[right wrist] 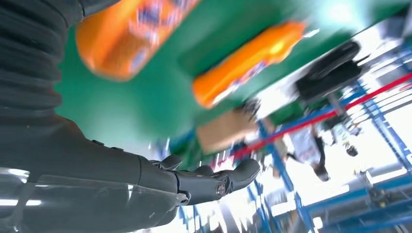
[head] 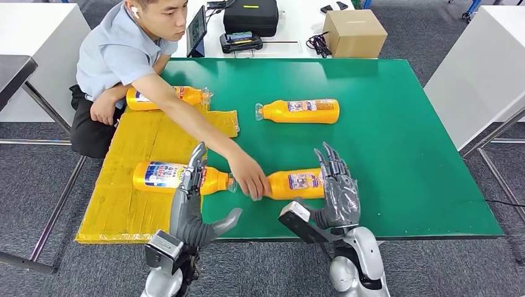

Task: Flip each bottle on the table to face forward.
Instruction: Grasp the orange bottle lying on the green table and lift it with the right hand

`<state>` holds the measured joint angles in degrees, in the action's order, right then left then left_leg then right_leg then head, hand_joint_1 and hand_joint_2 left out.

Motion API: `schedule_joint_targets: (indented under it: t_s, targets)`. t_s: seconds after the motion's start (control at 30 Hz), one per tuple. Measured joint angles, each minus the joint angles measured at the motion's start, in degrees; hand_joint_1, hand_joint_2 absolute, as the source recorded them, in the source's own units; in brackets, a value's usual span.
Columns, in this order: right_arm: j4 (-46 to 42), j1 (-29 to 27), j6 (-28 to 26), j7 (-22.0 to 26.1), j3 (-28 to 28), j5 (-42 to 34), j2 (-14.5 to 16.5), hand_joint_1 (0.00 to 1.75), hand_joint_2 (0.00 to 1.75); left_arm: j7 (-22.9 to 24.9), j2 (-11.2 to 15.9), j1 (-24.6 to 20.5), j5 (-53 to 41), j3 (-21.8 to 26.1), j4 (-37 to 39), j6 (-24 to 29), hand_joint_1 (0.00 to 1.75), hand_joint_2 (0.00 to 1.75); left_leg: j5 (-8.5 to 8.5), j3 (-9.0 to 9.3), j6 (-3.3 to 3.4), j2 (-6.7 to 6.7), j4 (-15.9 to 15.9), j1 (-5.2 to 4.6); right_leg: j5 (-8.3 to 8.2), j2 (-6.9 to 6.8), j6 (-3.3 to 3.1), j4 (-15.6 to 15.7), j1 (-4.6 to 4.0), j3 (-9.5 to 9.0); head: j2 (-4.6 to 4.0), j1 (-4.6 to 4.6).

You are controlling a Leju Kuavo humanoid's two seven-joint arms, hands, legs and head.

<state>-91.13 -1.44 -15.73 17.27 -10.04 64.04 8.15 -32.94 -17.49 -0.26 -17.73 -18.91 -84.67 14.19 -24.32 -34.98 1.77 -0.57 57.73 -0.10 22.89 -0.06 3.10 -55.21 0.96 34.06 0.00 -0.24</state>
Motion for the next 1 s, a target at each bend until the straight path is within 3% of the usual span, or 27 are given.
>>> schedule_joint_targets:
  t_s: [0.17,0.33,0.53,0.67,1.0]
  targets:
    - [0.77,0.84,-4.58,-4.22,-1.64,11.85,-2.23,0.00,1.75,2.25,-0.17,0.01,3.73,0.54,0.42,-3.33,0.00,1.75,0.00,0.00,0.00,0.01,0.00,0.01,0.00,0.00,0.00,0.00,-0.01,0.01,0.00,0.00]
    - [1.97,1.18,-2.00,-6.57,-2.80,14.33,-4.49,0.00,1.75,3.38,-0.51,0.40,6.41,2.24,0.89,-5.68,0.00,1.75,0.00,0.00,0.00,0.00,0.00,0.01,0.00,0.00,0.00,0.00,-0.01,0.01,0.00,-0.01]
    - [3.70,1.26,8.17,-5.69,-3.22,2.47,-7.53,0.00,1.75,6.34,-0.86,1.04,9.37,3.92,0.92,-8.82,0.00,1.75,0.00,-0.02,0.00,-0.01,0.00,0.00,0.00,0.00,0.00,0.00,0.00,0.01,0.00,0.00]
    - [5.02,1.57,12.15,-5.68,-2.93,-4.13,-9.19,0.00,1.75,9.15,-1.01,1.12,11.54,4.55,1.03,-10.13,0.00,1.75,-0.01,-0.01,0.00,-0.01,0.00,0.00,0.00,0.00,0.00,0.00,0.00,0.01,0.00,-0.02]
    - [6.07,2.52,13.06,-7.60,-2.90,-4.84,-13.71,0.00,1.75,11.82,-1.09,1.14,11.07,4.72,1.15,-10.13,0.00,1.75,-0.01,-0.01,0.00,0.00,0.00,0.00,0.00,0.00,0.00,0.00,0.00,0.01,0.00,-0.01]
